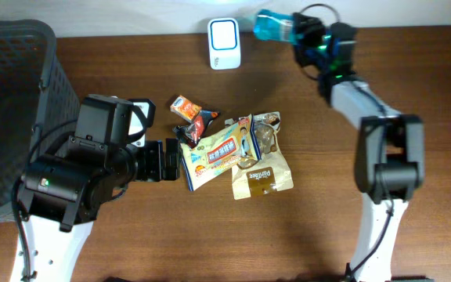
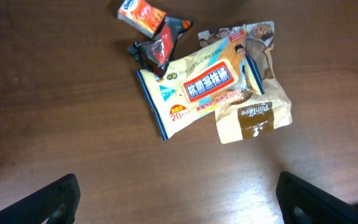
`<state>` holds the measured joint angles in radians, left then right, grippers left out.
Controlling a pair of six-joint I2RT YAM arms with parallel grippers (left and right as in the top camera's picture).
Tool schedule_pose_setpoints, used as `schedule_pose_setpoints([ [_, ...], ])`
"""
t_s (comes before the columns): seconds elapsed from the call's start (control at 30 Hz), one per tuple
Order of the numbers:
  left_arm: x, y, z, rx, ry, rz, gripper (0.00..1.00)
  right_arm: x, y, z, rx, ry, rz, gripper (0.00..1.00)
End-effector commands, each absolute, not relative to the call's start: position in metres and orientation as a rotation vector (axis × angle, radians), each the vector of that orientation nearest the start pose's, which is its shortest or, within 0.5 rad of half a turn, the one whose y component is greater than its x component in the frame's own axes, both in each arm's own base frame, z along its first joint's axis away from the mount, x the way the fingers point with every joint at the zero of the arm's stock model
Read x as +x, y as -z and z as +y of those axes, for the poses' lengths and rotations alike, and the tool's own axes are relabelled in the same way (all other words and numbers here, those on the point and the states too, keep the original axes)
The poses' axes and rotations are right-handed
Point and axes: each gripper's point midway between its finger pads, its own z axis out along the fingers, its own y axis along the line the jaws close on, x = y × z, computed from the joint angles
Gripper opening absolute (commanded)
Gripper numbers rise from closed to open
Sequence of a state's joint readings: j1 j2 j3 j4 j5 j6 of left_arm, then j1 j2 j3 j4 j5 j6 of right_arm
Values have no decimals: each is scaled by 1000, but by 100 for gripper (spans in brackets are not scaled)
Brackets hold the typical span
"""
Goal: Scan the item barcode
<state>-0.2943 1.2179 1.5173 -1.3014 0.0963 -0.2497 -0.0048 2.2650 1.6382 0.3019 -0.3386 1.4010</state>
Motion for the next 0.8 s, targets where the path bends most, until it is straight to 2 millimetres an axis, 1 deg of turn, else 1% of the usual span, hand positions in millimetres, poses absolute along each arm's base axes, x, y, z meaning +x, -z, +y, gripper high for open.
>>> schedule_pose_setpoints([
  [0.0, 261, -287, -94, 105, 312, 2590, 99, 631, -228, 6, 911, -1025, 1751, 47],
  [0.13, 261, -286, -94, 105, 311, 2590, 99, 601, -218, -63, 954, -647, 1851, 47],
  [0.17, 261, -287, -94, 105, 312, 2590, 99, 590, -216, -85, 974, -543, 1871, 47],
  [0.27, 261, -287, -94, 105, 312, 2590, 99, 563, -217, -138, 1012, -337, 1896, 47],
  [0.37, 261, -287, -94, 105, 312, 2590, 99, 520, -210, -209, 1103, -98, 1923, 47],
  [0.4, 261, -287, -94, 105, 312, 2590, 99, 508, -206, -227, 1128, -39, 1933, 47],
  [0.43, 261, -287, -94, 105, 312, 2590, 99, 492, -201, -249, 1165, 31, 1942, 47],
  [0.5, 261, -287, -94, 105, 311, 2590, 99, 464, -193, -283, 1232, 148, 1954, 47],
  [0.53, 261, -287, -94, 105, 312, 2590, 99, 446, -190, -303, 1273, 226, 1954, 47],
  [0.6, 261, -287, -94, 105, 311, 2590, 99, 422, -188, -331, 1294, 331, 1963, 47],
  [0.67, 261, -287, -94, 105, 311, 2590, 99, 401, -188, -354, 1307, 411, 1967, 47],
  [0.7, 261, -287, -94, 105, 311, 2590, 99, 387, -188, -370, 1333, 455, 1956, 47],
  [0.77, 261, -287, -94, 105, 311, 2590, 99, 370, -185, -387, 1369, 486, 1944, 47],
])
